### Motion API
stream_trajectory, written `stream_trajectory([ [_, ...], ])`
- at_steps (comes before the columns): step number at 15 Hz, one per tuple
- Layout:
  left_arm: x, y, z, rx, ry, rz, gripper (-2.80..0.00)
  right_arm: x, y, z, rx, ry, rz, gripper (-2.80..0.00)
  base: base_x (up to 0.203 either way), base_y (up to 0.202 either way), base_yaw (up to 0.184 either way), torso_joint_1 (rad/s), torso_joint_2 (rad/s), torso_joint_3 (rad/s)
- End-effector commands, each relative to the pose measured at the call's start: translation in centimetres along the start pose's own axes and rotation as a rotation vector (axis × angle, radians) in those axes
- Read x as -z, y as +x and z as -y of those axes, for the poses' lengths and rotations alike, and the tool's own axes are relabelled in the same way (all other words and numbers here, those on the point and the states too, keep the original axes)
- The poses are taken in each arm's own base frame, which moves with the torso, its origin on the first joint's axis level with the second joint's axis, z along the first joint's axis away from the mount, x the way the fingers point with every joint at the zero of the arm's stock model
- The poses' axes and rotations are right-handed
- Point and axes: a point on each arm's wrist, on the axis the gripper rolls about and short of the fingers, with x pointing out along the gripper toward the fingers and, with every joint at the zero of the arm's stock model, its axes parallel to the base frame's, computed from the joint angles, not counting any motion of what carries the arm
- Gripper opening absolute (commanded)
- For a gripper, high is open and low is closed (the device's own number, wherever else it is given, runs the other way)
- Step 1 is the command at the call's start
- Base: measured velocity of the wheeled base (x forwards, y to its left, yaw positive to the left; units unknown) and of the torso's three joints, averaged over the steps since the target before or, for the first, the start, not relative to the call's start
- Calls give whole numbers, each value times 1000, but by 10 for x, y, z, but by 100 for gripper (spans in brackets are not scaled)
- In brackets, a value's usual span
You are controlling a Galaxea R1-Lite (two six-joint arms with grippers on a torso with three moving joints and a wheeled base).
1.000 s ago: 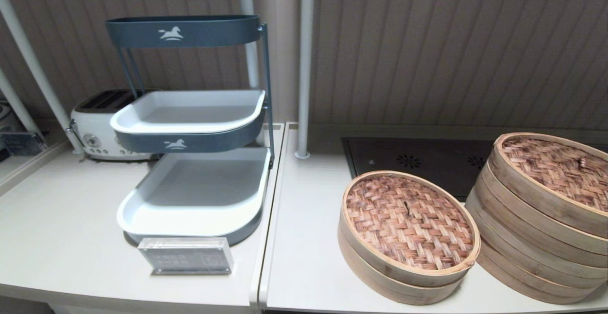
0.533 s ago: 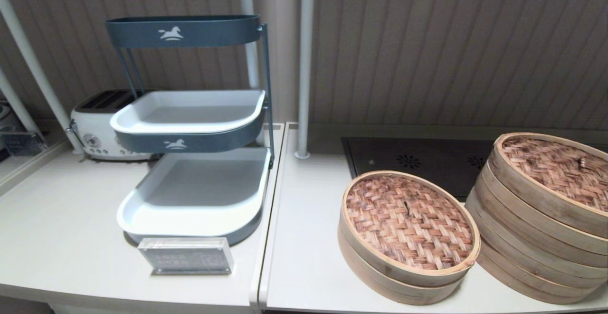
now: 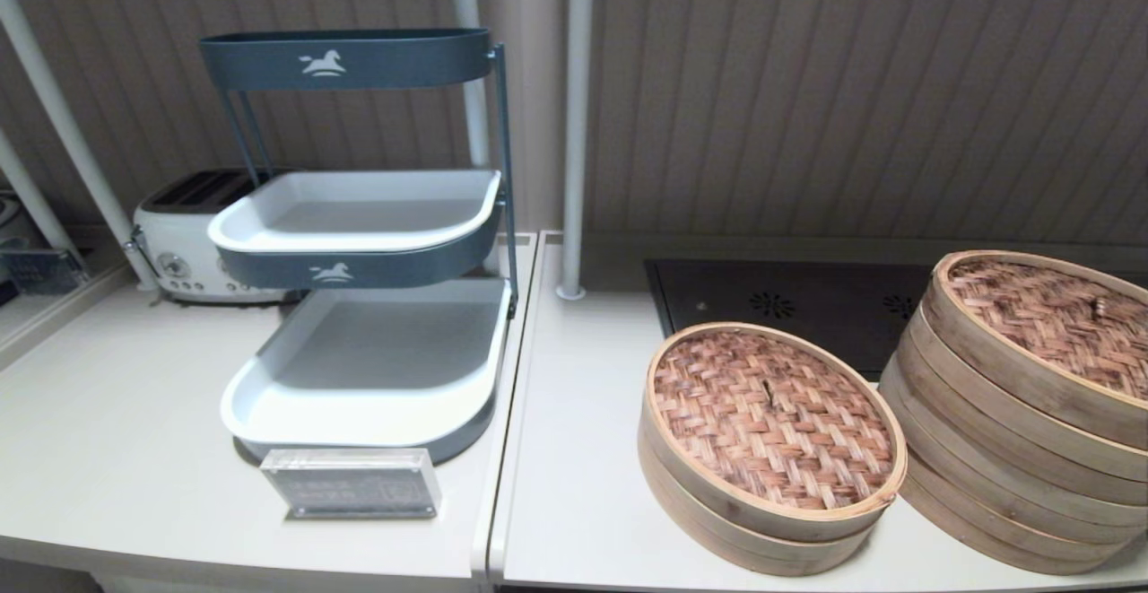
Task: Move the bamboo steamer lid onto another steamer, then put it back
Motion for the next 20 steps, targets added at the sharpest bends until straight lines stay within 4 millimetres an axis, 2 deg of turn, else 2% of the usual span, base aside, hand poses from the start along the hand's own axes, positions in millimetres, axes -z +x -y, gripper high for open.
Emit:
stream_trajectory([
  [1,8,2,0,0,0,-27,-280,7,2,0,-2,-1,-25,-280,0,0,0,0,0,0],
  [20,8,2,0,0,0,-28,-280,7,2,0,1,9,-25,-280,0,0,0,0,0,0],
])
